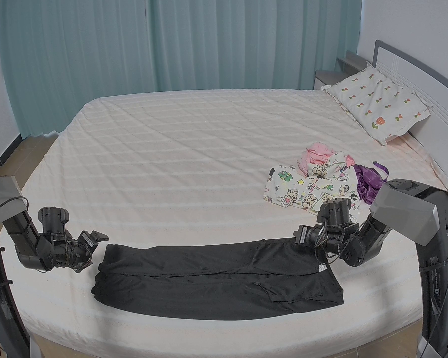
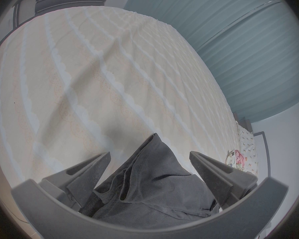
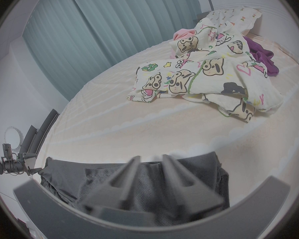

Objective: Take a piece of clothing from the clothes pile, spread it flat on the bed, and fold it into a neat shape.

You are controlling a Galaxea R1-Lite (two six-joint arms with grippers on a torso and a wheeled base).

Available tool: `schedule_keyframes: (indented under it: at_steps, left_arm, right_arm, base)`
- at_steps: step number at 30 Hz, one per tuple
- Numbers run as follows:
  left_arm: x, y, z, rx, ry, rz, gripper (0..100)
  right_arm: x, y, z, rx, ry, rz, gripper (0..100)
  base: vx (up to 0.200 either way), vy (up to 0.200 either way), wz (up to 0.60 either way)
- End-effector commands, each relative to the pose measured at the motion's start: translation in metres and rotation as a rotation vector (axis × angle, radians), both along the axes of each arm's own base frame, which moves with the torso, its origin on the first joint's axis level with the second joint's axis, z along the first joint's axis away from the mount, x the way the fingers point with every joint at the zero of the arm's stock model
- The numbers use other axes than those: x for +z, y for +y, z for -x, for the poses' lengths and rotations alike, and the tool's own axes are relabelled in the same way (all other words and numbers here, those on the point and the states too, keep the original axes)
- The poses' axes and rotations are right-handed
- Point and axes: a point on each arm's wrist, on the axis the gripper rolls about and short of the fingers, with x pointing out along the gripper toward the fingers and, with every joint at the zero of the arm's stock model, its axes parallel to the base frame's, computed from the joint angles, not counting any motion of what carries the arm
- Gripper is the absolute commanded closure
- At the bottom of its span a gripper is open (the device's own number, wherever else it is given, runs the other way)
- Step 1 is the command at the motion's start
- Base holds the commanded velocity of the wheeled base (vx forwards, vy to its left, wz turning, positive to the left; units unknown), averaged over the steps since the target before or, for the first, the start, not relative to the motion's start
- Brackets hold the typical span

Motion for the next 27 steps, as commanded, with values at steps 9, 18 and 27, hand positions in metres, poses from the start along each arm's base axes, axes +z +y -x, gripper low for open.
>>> schedule_keyframes:
  at_steps: [9, 18, 27]
  left_arm:
    - [-0.001, 0.000, 0.000, -0.006, 0.000, -0.006, 0]
    - [0.006, -0.017, 0.006, -0.083, -0.002, -0.032, 0]
    - [-0.008, -0.023, 0.010, -0.329, 0.003, -0.240, 0]
  right_arm:
    - [0.031, -0.019, 0.026, -0.058, 0.006, -0.023, 0]
    - [0.035, -0.031, 0.084, -0.173, 0.065, -0.193, 0]
    - [0.018, -0.042, 0.110, -0.218, 0.108, -0.358, 0]
  base:
    - [0.000, 0.000, 0.00]
    - [0.000, 0.000, 0.00]
    - [0.000, 0.000, 0.00]
